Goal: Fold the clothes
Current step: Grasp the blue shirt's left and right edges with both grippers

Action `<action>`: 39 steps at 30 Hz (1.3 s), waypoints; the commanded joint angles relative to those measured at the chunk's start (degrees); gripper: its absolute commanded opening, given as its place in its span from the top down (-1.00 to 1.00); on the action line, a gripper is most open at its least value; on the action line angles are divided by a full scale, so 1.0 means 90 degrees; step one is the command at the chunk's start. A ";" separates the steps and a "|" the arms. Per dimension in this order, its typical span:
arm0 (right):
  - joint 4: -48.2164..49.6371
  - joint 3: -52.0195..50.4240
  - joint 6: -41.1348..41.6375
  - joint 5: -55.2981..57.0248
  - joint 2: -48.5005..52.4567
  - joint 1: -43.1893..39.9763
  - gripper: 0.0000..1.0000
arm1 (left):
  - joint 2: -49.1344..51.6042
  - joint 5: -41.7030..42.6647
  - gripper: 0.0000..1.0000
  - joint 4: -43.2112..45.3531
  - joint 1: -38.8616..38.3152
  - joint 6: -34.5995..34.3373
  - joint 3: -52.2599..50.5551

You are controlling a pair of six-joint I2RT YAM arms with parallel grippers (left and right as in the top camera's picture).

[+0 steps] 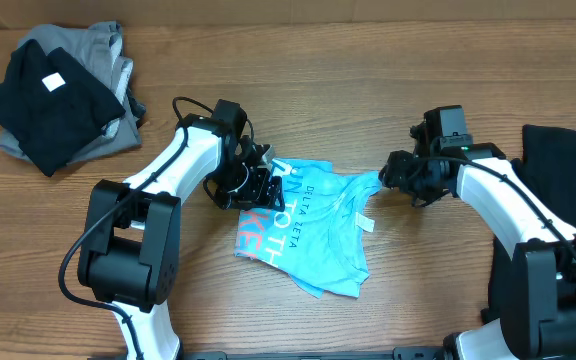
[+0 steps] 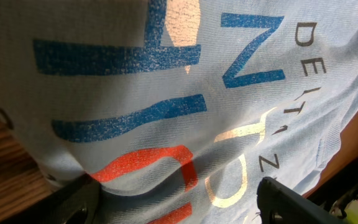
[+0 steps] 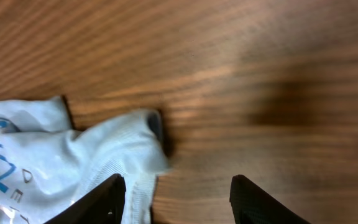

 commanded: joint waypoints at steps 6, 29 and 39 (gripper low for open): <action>-0.0549 0.0100 -0.0738 -0.1479 -0.0153 0.0136 -0.05 | 0.0053 -0.0041 -0.68 -0.0197 0.0350 0.0126 -0.0189; -0.0639 0.0022 -0.0663 -0.1535 -0.0114 0.1328 0.10 | 0.0056 0.1379 -0.32 0.1880 0.0359 -0.0704 -0.1693; -0.0716 0.0010 -0.0663 -0.1562 -0.0114 0.1328 0.19 | 0.0056 0.1314 -0.39 0.1807 0.0362 -0.0738 -0.1712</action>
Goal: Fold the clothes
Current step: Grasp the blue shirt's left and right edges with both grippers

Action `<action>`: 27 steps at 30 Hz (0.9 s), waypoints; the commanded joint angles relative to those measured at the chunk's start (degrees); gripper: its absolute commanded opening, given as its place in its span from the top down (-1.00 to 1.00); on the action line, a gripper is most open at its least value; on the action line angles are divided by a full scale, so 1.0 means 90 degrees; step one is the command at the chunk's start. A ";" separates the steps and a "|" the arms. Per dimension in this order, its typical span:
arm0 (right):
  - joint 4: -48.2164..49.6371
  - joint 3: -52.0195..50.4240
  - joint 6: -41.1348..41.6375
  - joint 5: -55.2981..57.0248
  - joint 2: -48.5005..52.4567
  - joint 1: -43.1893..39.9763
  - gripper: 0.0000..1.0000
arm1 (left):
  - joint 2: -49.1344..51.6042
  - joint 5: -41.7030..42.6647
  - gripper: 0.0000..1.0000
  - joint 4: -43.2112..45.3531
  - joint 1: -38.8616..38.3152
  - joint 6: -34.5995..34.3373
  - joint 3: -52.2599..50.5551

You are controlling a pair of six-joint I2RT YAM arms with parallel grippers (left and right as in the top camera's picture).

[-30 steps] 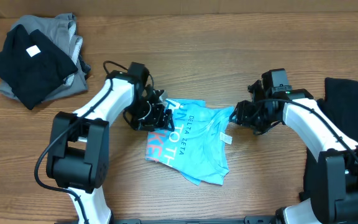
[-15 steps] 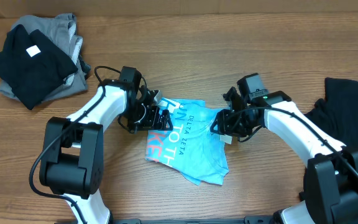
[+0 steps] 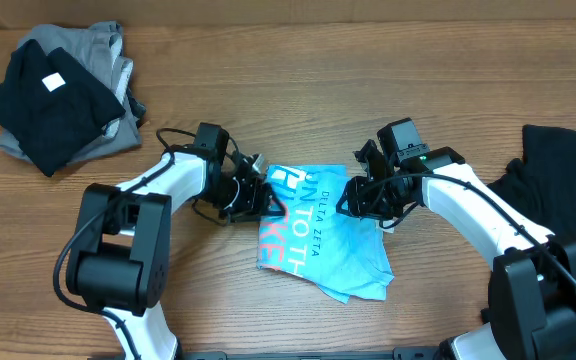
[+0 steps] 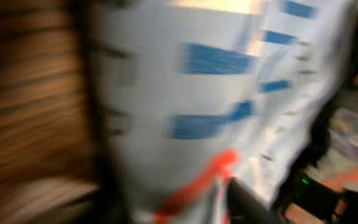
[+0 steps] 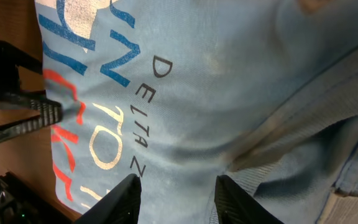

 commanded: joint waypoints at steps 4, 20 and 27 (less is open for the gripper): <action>0.0036 -0.0245 0.0005 -0.0102 -0.0102 0.0007 0.33 | 0.0253 -0.0510 -0.78 -0.0328 -0.0078 -0.0044 -0.0172; 0.0806 -0.0916 0.0491 -0.0291 0.0665 -0.0012 0.69 | 0.0253 -0.0554 -0.95 0.0563 -0.0282 -0.0998 -0.0707; 0.0823 -0.0916 0.0486 -0.0321 0.0665 -0.0012 0.69 | 0.0253 -0.0476 -0.13 0.0860 -0.0874 -0.1358 -0.0821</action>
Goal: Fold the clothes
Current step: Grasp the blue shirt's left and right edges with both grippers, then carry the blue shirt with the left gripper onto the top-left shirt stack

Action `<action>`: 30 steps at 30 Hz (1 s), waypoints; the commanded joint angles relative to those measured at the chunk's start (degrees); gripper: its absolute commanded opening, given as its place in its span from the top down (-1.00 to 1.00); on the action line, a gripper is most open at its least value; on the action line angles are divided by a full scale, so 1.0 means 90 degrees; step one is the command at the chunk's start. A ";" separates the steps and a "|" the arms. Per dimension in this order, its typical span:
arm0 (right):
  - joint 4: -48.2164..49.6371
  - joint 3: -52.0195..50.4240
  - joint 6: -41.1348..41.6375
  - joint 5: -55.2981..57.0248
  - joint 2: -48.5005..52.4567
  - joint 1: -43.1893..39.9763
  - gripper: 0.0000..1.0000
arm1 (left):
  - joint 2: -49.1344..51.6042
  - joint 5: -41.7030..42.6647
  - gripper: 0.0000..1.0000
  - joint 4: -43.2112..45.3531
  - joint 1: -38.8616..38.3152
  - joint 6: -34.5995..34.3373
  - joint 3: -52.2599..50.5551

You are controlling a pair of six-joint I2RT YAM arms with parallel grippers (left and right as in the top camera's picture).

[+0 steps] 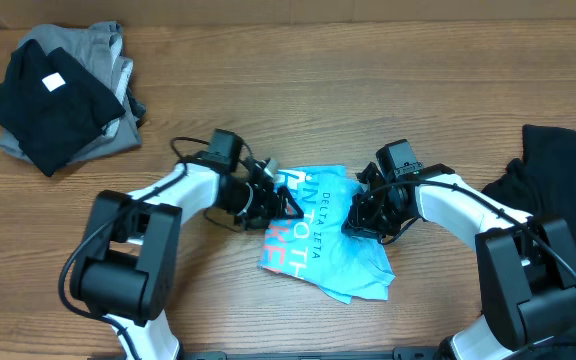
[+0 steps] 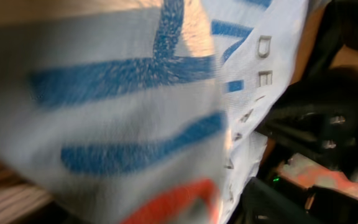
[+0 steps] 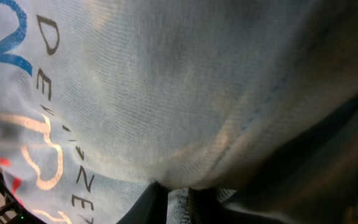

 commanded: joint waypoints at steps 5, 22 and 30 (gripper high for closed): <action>0.0058 -0.0073 0.0024 0.0012 0.0165 0.0036 0.70 | 0.0452 -0.0833 0.76 -0.0097 -0.0282 -0.0355 -0.0330; -0.2101 0.2203 -0.0554 0.0012 -0.1649 -0.0257 0.72 | -0.0015 -0.0857 0.92 -0.3041 0.1780 0.1848 0.3565; -0.2550 0.2431 -0.0503 0.0010 -0.1741 -0.0255 0.72 | -0.0012 -0.1659 0.92 -0.2895 0.3366 0.2030 0.5564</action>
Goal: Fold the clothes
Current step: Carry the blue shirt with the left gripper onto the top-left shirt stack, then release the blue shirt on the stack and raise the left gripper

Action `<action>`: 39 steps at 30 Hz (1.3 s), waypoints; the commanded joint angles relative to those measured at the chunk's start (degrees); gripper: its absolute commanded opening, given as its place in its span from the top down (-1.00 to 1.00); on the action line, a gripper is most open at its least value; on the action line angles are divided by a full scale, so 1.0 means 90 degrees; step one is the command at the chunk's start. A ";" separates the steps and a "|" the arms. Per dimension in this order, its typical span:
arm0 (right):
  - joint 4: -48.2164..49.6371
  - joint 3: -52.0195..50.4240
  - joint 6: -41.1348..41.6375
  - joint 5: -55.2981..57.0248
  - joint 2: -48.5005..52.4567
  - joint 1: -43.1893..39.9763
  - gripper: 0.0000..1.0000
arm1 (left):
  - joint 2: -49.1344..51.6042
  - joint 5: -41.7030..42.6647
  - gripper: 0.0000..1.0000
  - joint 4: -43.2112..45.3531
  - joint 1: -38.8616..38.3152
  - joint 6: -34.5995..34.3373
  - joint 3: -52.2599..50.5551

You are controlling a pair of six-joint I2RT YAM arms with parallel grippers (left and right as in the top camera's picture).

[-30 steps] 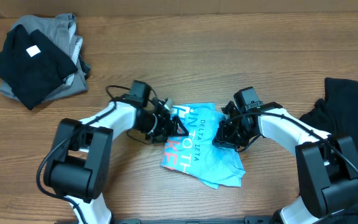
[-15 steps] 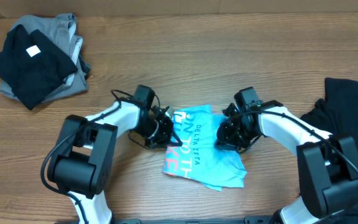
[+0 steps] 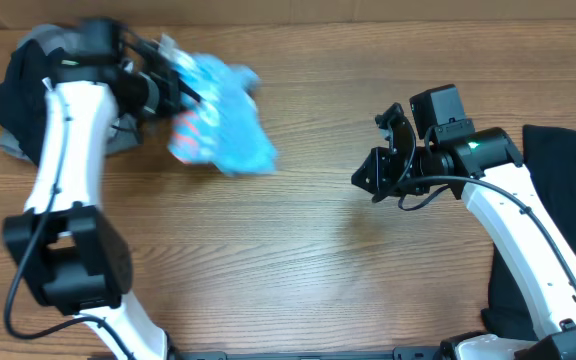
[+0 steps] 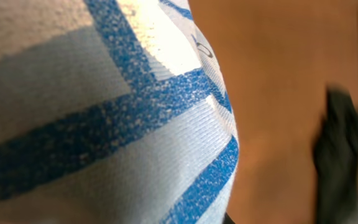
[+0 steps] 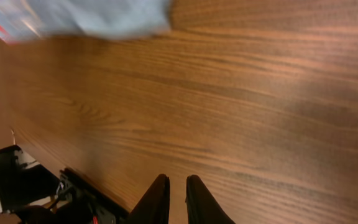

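The folded light blue T-shirt (image 3: 216, 118) with blue and red lettering hangs blurred in the air at the far left, beside the clothes pile. My left gripper (image 3: 166, 86) holds it. In the left wrist view the shirt's cloth (image 4: 104, 118) fills the frame and hides the fingers. My right gripper (image 3: 361, 182) hovers over bare wood right of centre, shut with nothing in it. In the right wrist view its fingertips (image 5: 160, 186) stand almost together around the gripper's middle (image 5: 177, 182), and the shirt (image 5: 92, 17) shows at the top left.
A pile of folded black and grey clothes (image 3: 38, 115) lies at the back left corner, just under the left arm. A black garment (image 3: 568, 165) lies at the right edge of the wooden table (image 3: 298, 260).
The shirt was on the middle of the table with both grippers at it. Now the left gripper holds it up at the far left by the pile. The right gripper has let go and drawn back right.
At first the shirt lay loosely folded mid-table, the left gripper at its left edge and the right gripper open by its sleeve. Then it lay folded narrower with both grippers on it. Now the left gripper has it near the pile.
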 commanded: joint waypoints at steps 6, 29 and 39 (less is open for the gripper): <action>-0.0352 0.0058 -0.0017 -0.0039 0.0002 -0.0012 0.73 | -0.0143 -0.1277 0.92 0.1003 0.1972 0.0160 0.0775; -0.0527 0.0061 -0.0097 -0.0032 0.0002 -0.0012 0.74 | -0.0282 -0.1188 -1.00 -0.0590 0.3575 -0.0226 0.2429; -0.0306 0.0831 -0.0267 0.0789 -0.0726 -0.0015 0.40 | -0.1528 -0.0678 -1.00 -0.2769 0.1843 0.1515 0.3628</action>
